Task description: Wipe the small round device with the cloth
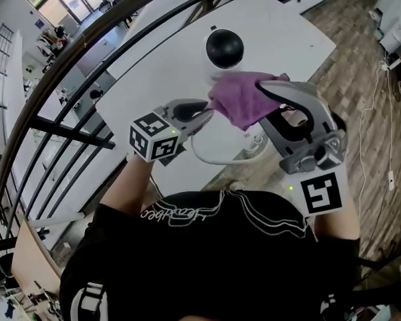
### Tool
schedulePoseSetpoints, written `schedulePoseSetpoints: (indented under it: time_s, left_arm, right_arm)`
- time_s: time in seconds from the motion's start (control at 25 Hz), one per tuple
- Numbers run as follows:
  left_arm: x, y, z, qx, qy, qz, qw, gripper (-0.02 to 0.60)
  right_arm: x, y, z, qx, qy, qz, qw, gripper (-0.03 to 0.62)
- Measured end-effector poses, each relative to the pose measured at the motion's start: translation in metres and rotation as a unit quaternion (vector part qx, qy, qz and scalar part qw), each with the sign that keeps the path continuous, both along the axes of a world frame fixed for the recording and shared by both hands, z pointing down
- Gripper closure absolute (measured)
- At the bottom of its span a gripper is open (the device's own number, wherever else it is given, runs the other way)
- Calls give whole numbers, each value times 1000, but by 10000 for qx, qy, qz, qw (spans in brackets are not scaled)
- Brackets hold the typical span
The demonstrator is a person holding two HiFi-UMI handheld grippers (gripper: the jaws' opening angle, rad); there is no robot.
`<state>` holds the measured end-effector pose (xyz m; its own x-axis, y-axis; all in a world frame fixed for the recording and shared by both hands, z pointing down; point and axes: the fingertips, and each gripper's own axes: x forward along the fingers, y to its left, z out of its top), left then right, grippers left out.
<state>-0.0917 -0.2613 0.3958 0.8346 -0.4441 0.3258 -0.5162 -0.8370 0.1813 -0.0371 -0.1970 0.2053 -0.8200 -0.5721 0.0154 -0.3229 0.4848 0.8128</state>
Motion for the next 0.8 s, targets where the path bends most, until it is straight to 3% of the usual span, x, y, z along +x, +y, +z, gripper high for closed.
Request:
schedulePoseSetpoints:
  time_s: [0.24, 0.44, 0.8]
  left_arm:
    - [0, -1, 1, 108, -536, -413, 9976, 509]
    - [4, -2, 6, 193, -865, -707, 9936, 511]
    - [1, -11, 9, 248, -954, -1027, 9898, 517]
  right_arm:
    - [4, 6, -4, 1134, 488, -966, 9876, 528]
    - [12, -5, 9, 1188, 399, -1604, 9791, 527]
    - [5, -35, 27, 1117, 366, -2272, 9667, 526]
